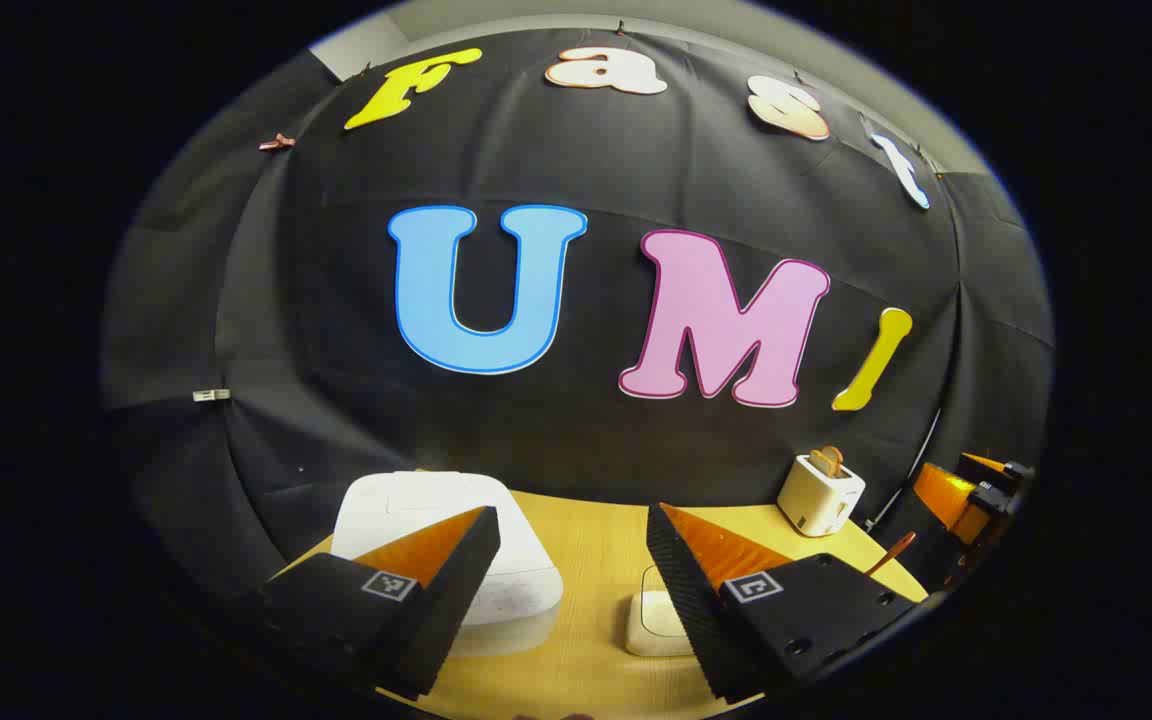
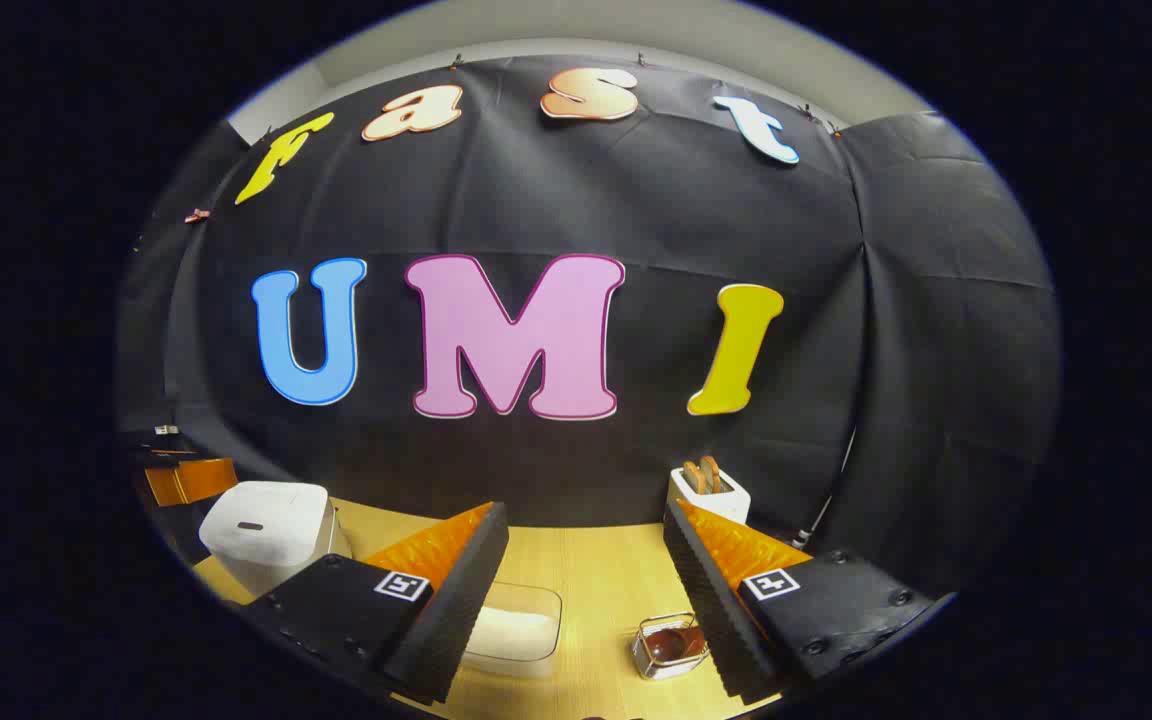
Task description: Close the left gripper, press the button to open the rice cooker; take a wooden spoon from the chopstick holder with the right hand, scoop a spoonful of rice and pour it into the rice cooker, then put the wooden spoon back into the chopstick holder.
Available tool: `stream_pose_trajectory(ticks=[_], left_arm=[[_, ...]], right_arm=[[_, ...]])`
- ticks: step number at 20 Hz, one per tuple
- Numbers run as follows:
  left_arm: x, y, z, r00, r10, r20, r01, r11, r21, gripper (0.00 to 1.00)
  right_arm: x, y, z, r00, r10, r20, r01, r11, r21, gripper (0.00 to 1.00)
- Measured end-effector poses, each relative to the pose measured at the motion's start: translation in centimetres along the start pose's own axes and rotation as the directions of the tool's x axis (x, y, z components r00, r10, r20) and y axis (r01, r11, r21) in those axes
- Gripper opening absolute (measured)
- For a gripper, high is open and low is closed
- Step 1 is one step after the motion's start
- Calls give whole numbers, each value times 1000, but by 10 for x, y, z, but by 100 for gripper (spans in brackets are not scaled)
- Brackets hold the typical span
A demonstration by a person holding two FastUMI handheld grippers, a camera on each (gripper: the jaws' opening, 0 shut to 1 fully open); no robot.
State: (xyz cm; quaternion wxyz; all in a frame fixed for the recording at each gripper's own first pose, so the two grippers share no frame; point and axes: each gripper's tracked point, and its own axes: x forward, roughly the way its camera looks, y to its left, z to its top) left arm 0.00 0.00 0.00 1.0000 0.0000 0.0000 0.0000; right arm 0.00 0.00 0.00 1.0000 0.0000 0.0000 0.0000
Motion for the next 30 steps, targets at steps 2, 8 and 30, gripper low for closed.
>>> stream_pose_trajectory(ticks=[2,8,30], left_arm=[[-2,-6,-16,998,-44,-50,44,999,3,95],[-10,-4,-31,996,-64,-67,69,995,72,96],[10,35,-1,995,-94,-9,95,992,87,65]], right_arm=[[-4,-5,-6,999,-25,-25,25,1000,7,97],[-8,5,-22,994,-5,-109,13,997,72,98],[-20,14,-28,994,-12,-106,19,998,63,98]])
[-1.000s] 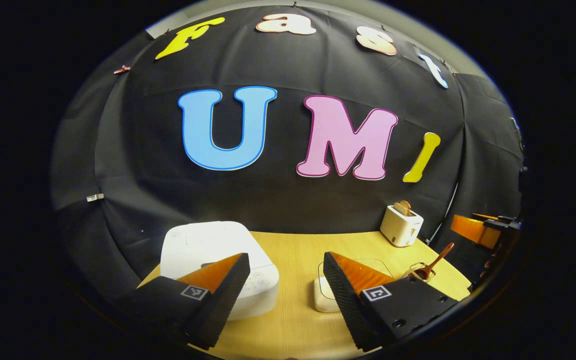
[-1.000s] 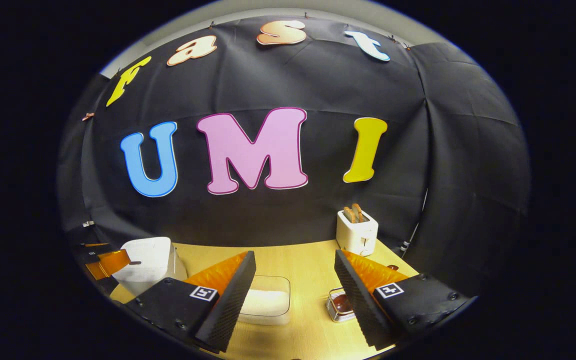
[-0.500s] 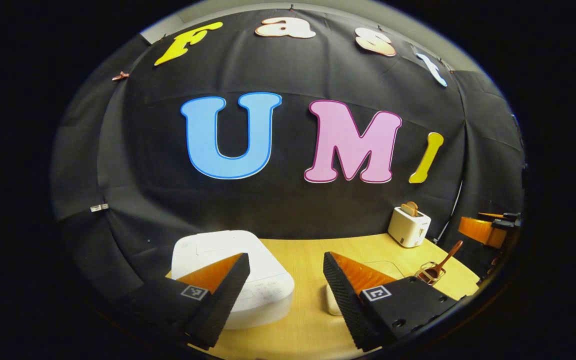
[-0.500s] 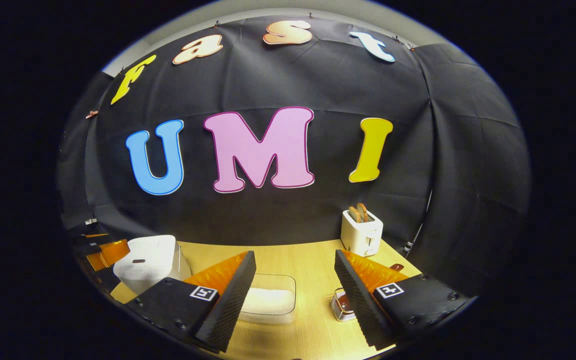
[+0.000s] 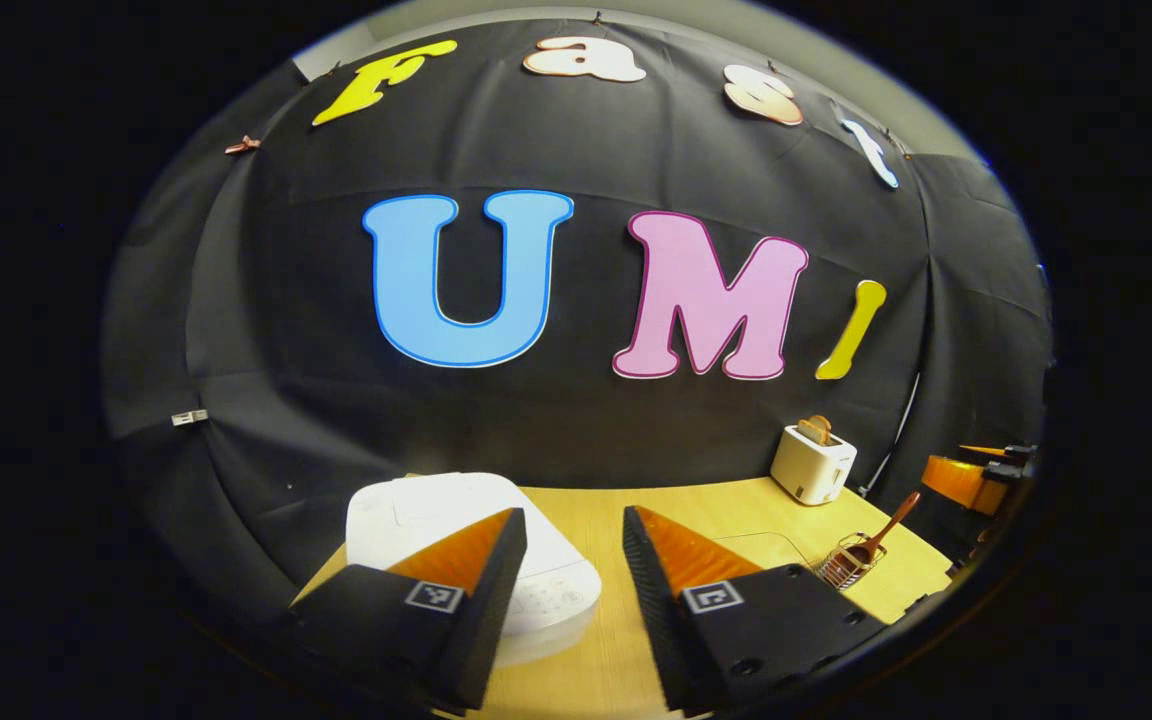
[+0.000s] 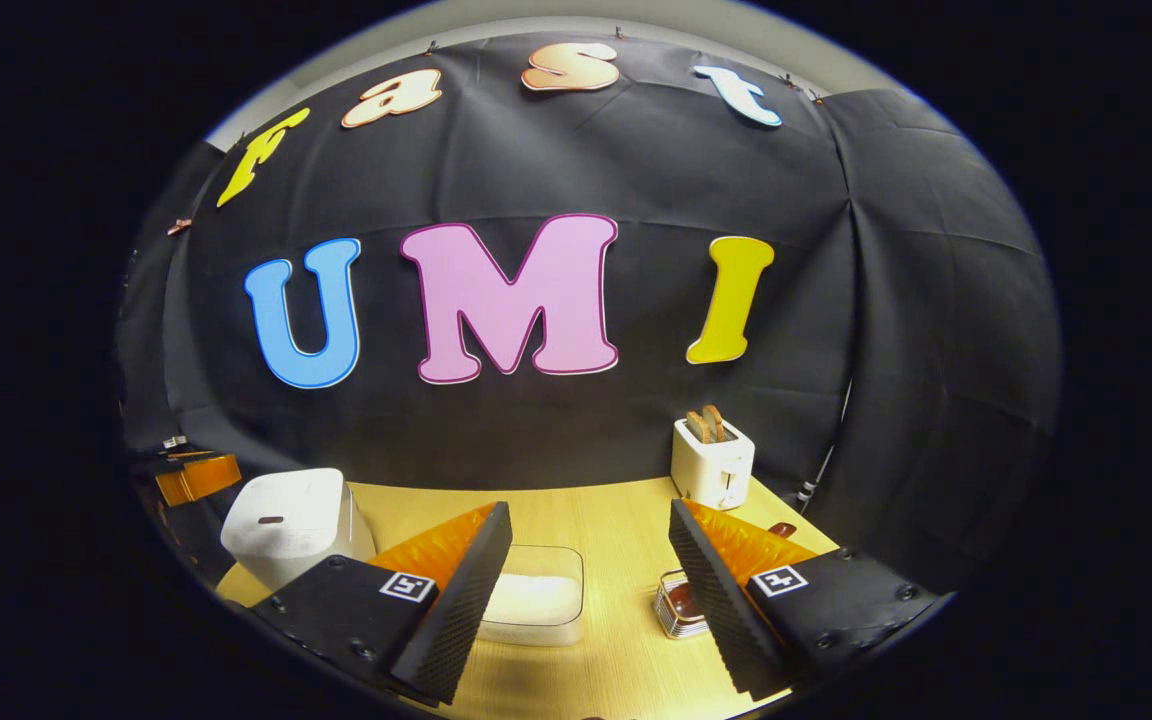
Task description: Close the left gripper, press the button to open the rice cooker; take a wooden spoon from the chopstick holder with the right hand, scoop a spoonful of rice and pour it into the rice cooker, then put the wooden spoon back into the chopstick holder.
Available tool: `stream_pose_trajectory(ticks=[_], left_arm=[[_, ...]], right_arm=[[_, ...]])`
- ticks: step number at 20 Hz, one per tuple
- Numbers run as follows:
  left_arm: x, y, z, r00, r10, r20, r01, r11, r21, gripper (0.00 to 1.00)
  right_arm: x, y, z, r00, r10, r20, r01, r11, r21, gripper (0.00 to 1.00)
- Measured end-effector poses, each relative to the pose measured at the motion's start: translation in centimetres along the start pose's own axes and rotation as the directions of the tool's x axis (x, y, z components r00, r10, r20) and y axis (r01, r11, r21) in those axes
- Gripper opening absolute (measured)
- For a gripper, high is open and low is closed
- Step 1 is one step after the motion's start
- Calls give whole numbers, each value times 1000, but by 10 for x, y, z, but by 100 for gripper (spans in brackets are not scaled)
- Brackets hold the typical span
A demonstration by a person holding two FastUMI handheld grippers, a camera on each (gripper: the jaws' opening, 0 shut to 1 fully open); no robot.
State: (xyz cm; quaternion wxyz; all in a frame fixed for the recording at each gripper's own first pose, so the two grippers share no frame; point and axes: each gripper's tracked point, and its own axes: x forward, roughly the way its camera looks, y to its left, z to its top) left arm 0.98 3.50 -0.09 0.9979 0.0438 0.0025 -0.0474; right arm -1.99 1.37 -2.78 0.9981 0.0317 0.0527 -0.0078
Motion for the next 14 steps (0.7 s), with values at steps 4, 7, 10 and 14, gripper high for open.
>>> stream_pose_trajectory(ticks=[4,7,10,14], left_arm=[[11,24,9,999,45,13,-45,999,-11,16],[25,40,-3,998,45,-46,-46,998,-32,5],[47,62,-34,986,53,-157,-65,995,-70,5],[69,87,-73,971,71,-230,-79,996,-27,5]], right_arm=[[-6,0,-1,1000,-18,2,18,1000,-14,98],[-11,2,-3,999,-32,-2,32,999,-21,98],[-17,5,-6,999,-54,-10,54,998,-22,98],[-28,11,-13,996,-87,-24,86,996,-32,98]])
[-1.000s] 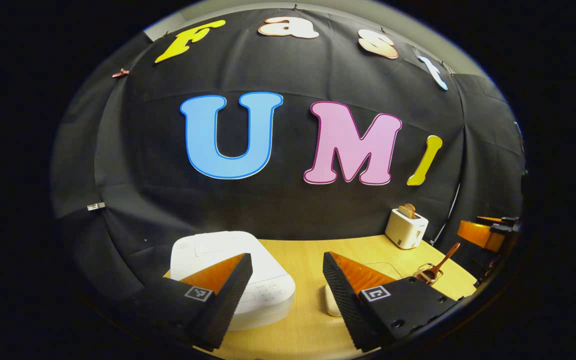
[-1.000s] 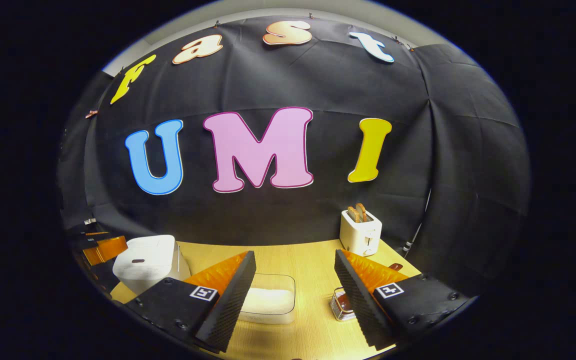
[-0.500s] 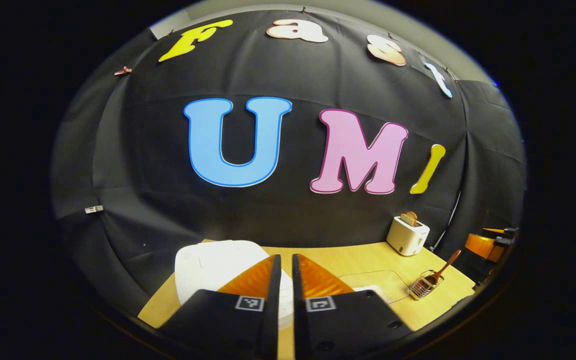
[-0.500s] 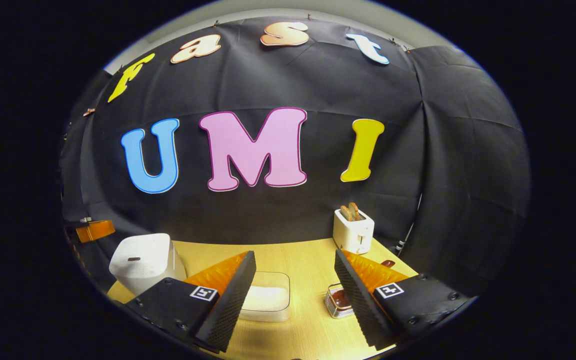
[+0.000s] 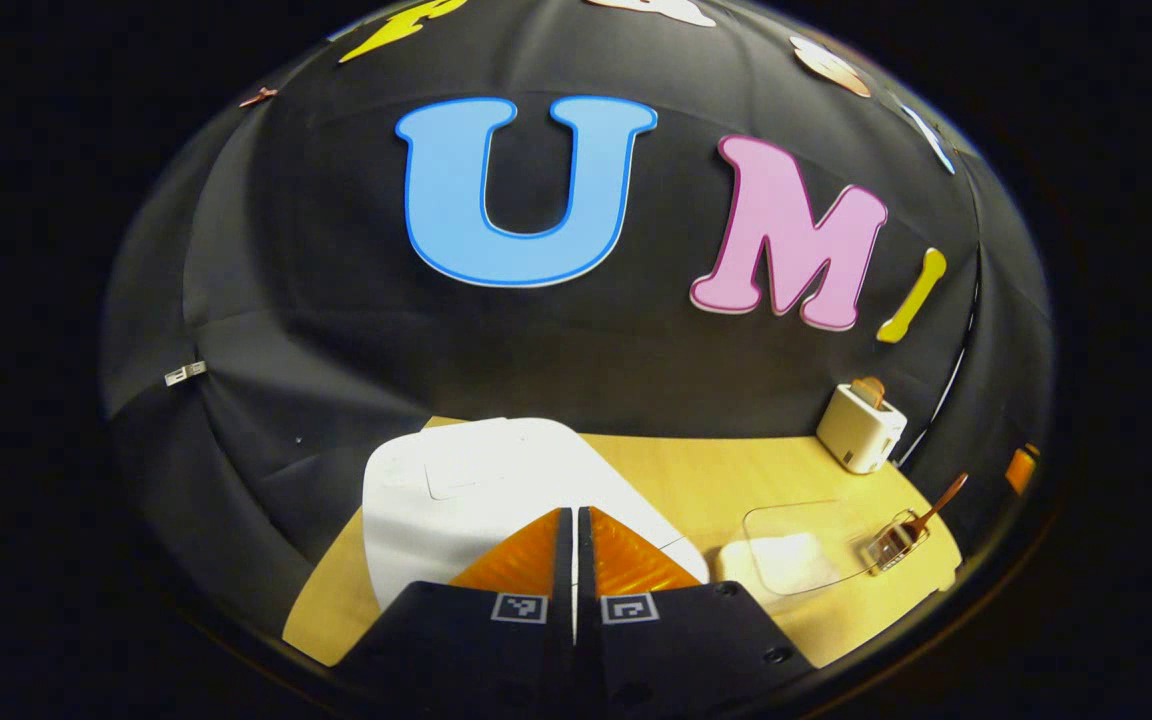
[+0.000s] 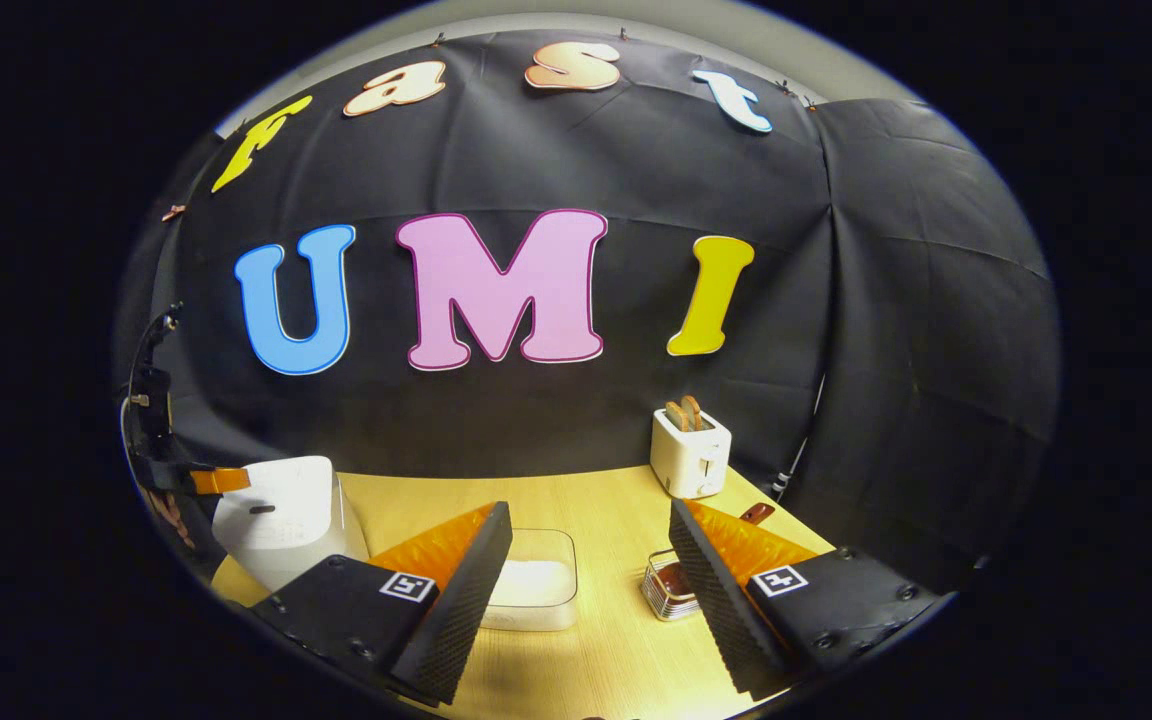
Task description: Close the left gripper, press the button to open the rice cooker; take a wooden spoon from the chopstick holder with the right hand, scoop a spoonful of rice and pour it into the rice cooker, then put the wooden spoon back into the chopstick holder.
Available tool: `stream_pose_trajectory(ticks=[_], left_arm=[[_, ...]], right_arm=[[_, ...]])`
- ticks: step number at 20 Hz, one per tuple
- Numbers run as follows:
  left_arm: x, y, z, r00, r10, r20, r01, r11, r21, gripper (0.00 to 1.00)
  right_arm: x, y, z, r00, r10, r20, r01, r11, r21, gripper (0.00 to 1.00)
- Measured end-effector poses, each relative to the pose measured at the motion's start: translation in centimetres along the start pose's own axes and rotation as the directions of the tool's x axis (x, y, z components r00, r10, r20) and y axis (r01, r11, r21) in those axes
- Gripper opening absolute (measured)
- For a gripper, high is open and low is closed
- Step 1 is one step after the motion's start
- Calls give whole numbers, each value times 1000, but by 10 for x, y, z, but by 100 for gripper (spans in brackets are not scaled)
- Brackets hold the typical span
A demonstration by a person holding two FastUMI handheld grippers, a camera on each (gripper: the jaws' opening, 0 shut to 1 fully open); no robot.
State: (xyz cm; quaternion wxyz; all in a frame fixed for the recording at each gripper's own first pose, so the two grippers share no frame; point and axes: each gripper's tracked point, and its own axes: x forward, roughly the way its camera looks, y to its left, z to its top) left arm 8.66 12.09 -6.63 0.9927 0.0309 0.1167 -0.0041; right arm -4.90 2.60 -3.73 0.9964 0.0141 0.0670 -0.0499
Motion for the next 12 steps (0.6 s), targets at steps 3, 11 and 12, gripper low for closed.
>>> stream_pose_trajectory(ticks=[3,11,12], left_arm=[[15,8,-19,998,-21,-56,19,999,-40,5],[22,9,-39,992,-66,-110,56,994,-91,6],[23,9,-38,991,-67,-114,55,993,-102,6]], right_arm=[[-10,5,-8,1000,-21,-20,20,1000,-15,98],[-24,16,-16,998,-53,-39,52,998,-37,98],[-25,19,-18,998,-46,-45,45,998,-35,98]])
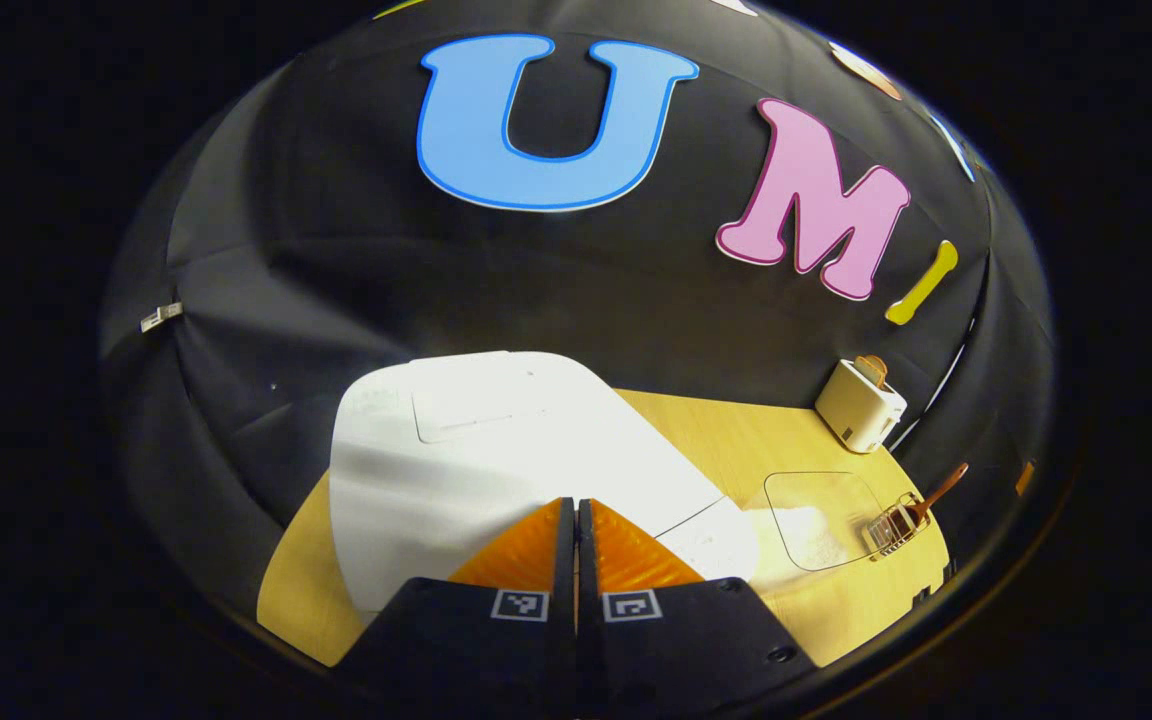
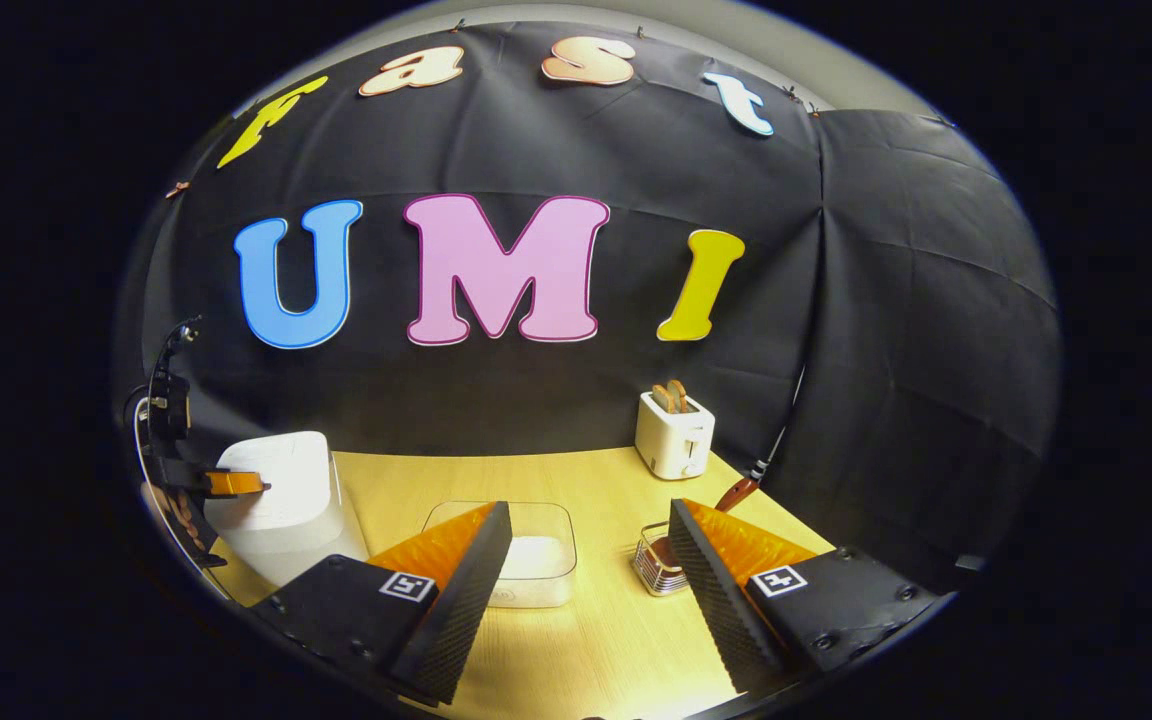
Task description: Close the left gripper, press the button to open the rice cooker; take a wooden spoon from the chopstick holder with the right hand, scoop a spoonful of rice and pour it into the rice cooker, then put the wooden spoon back into the chopstick holder.
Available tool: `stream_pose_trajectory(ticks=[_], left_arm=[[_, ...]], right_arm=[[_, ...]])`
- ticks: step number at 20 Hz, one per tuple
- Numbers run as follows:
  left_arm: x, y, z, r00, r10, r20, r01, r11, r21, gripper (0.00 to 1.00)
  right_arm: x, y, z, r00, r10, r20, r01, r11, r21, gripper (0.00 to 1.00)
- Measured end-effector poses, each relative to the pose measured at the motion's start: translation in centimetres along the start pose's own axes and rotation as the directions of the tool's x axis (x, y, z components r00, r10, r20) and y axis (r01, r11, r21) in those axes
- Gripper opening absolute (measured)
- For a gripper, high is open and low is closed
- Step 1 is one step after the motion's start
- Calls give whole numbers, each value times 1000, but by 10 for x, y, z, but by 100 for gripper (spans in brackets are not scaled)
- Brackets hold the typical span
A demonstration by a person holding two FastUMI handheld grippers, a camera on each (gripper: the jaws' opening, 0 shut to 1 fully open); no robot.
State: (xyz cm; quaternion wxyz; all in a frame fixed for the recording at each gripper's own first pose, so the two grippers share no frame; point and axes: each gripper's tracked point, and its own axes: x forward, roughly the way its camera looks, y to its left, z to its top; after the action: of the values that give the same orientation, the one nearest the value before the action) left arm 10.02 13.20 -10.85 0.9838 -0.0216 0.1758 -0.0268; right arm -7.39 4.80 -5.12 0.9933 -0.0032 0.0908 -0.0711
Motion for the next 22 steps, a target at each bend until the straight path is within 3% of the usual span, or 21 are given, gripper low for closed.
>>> stream_pose_trajectory(ticks=[3,6,11,15,22], left_arm=[[1,2,-5,999,-5,-42,4,1000,-27,6],[-4,-1,5,1000,-5,-16,5,1000,-18,6],[-42,-4,71,976,59,209,-67,997,30,6],[-71,-19,99,957,80,280,-84,996,2,5],[-102,-63,71,955,86,285,-90,996,2,5]], right_arm=[[0,9,-5,1000,22,-9,-22,1000,-8,98],[5,13,-4,999,49,-5,-50,999,-9,100],[23,7,-4,996,92,-10,-92,996,-13,98],[45,-19,-3,996,90,-17,-90,995,31,98],[87,-75,-22,995,58,-85,-49,993,107,97]])
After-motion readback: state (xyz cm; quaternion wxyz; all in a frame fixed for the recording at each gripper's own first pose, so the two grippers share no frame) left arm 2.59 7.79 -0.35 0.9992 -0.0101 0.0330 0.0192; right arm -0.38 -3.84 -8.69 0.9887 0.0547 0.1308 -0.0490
